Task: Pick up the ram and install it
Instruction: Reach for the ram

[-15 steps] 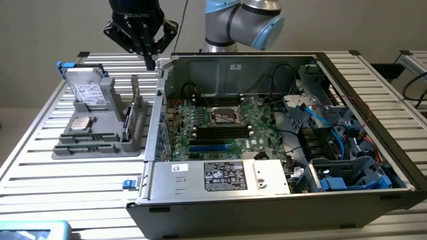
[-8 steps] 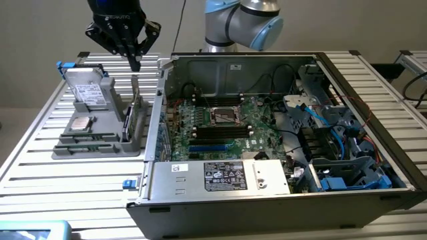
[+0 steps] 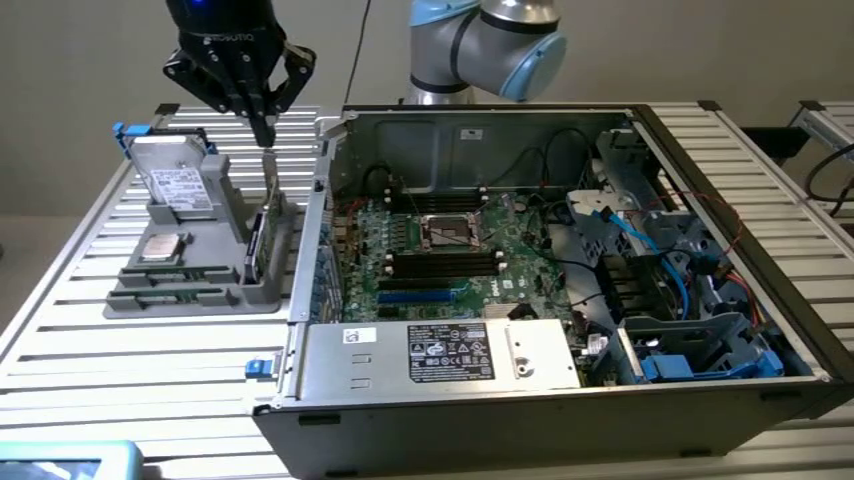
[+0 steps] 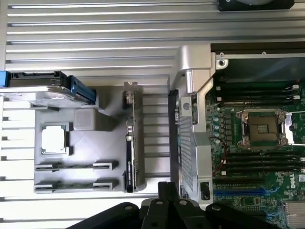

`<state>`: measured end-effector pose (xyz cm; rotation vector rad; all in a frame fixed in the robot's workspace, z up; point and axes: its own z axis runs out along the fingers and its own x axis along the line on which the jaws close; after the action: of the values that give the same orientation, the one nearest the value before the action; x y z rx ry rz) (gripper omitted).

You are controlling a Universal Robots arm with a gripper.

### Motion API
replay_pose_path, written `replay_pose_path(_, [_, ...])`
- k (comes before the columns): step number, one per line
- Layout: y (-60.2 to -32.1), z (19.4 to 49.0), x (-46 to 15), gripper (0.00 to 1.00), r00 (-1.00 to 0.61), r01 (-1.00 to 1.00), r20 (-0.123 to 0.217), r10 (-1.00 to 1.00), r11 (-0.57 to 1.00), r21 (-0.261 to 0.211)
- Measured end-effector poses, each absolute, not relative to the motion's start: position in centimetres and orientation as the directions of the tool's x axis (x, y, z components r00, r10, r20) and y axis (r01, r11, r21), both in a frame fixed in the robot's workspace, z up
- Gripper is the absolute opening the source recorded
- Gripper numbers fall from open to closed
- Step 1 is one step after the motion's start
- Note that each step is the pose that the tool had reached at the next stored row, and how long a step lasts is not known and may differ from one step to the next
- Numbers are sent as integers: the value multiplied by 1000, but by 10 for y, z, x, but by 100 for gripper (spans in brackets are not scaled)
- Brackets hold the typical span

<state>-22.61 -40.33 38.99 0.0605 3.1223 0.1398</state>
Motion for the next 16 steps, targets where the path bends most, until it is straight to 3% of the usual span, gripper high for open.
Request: replay_pose_path(16, [-404, 380, -262, 11, -1000, 15, -13, 16, 997, 72])
